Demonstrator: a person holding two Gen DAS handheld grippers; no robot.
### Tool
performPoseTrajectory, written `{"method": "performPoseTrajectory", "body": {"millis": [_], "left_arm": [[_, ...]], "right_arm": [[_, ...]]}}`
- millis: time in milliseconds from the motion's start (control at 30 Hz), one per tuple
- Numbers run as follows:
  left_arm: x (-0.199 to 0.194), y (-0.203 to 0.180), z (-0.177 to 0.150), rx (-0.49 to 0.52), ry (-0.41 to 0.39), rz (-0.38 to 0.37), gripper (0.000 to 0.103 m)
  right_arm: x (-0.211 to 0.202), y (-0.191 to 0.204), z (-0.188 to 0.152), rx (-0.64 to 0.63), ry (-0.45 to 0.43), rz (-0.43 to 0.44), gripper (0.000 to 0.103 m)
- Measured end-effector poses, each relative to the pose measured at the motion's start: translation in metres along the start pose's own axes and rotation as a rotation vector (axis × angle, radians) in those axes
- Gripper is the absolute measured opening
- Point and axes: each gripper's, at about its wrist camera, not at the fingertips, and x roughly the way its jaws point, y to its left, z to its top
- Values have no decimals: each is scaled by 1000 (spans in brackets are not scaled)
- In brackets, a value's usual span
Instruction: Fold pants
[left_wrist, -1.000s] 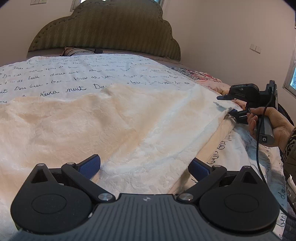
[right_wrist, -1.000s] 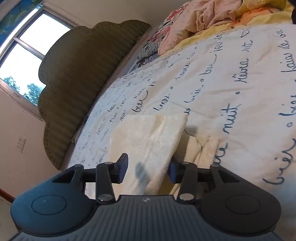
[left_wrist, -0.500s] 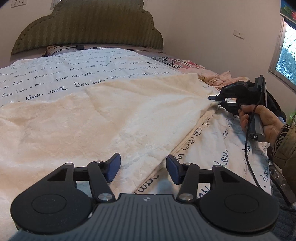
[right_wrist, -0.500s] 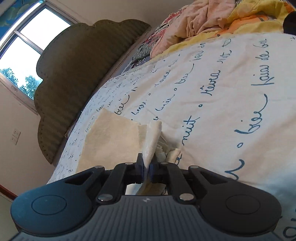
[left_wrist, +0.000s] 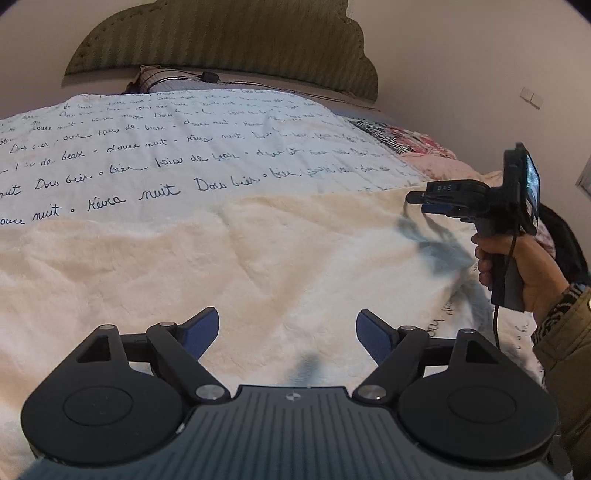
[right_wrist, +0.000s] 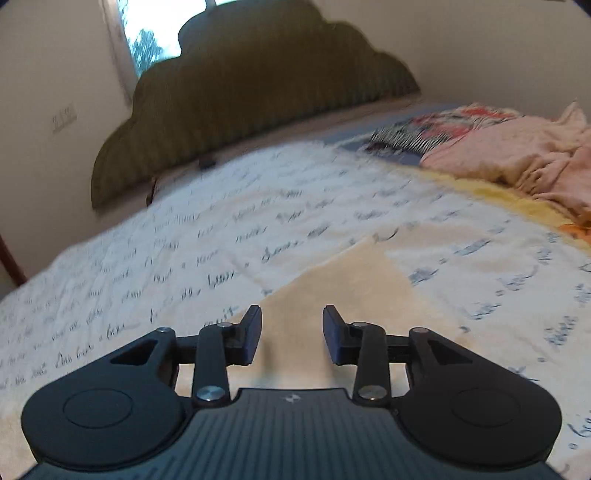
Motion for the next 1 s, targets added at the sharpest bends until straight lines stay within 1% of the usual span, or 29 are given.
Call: {"method": "performPoseTrajectory", "body": {"millis": [33, 100, 133, 200, 233, 267, 333, 367, 400, 433, 467, 500, 533, 567, 600, 633, 667, 700, 767, 800, 833, 867, 900, 933, 1000], "left_arm": [[3, 1, -1, 2, 15, 17, 83], [11, 3, -6, 3, 52, 33, 83], [14, 3, -9, 8, 74, 38, 83], [14, -1, -13, 41, 77, 46, 83], [13, -4, -13, 54, 73, 41, 83], [11, -6, -10, 55, 65, 26, 83], [7, -6, -3, 35, 31, 7, 85], [7, -6, -1, 24, 14, 11, 91], [8, -5, 1, 20, 4, 21, 94], [12, -6, 1, 28, 9, 33, 94], [18, -8, 0, 48, 35, 41, 94], [25, -10, -2, 67, 71, 44, 91], [30, -13, -7, 80, 102, 43, 91], [30, -16, -12, 89, 104, 48, 90], [27, -21, -17, 104, 77, 66, 90], [22, -24, -18, 112, 55, 72, 90], [17, -27, -19, 112, 33, 69, 92], [13, -28, -17, 105, 9, 68, 93], [10, -27, -15, 87, -25, 85, 96], [12, -27, -15, 85, -14, 90, 98], [17, -26, -16, 88, 26, 87, 96], [22, -26, -18, 87, 70, 81, 92], [22, -25, -22, 82, 88, 79, 88], [17, -25, -24, 83, 74, 84, 88], [-4, -21, -26, 99, 25, 98, 90]], "right_arm": [[18, 4, 2, -17, 38, -30, 35], [44, 3, 1, -37, 74, -95, 35], [53, -1, 1, -21, 79, -91, 35], [57, -10, 7, 11, 76, -77, 35], [57, -13, 10, 22, 93, -72, 35], [54, -13, 13, 26, 107, -74, 35], [41, -10, 17, -5, 87, -107, 36], [30, -7, 15, -61, 66, -139, 39], [23, -4, 11, -123, 57, -161, 51], [18, -3, 5, -186, 67, -183, 67], [16, -5, -3, -237, 90, -205, 72], [15, -9, -12, -287, 124, -228, 74], [13, -18, -20, -306, 132, -244, 76], [7, -29, -23, -273, 112, -246, 77], [-1, -41, -24, -207, 92, -266, 77], [-12, -50, -24, -149, 57, -305, 77], [-22, -52, -25, -126, 9, -321, 77], [-34, -50, -29, -120, -36, -301, 77], [-45, -41, -36, -136, -57, -198, 77], [-46, -35, -41, -161, -43, -141, 77], [-44, -29, -47, -193, -17, -112, 77], [-38, -22, -52, -233, 21, -117, 77], [-31, -18, -57, -270, 41, -138, 77], [-28, -15, -61, -292, 36, -150, 77], [-32, -7, -58, -266, 18, -197, 78]]}}
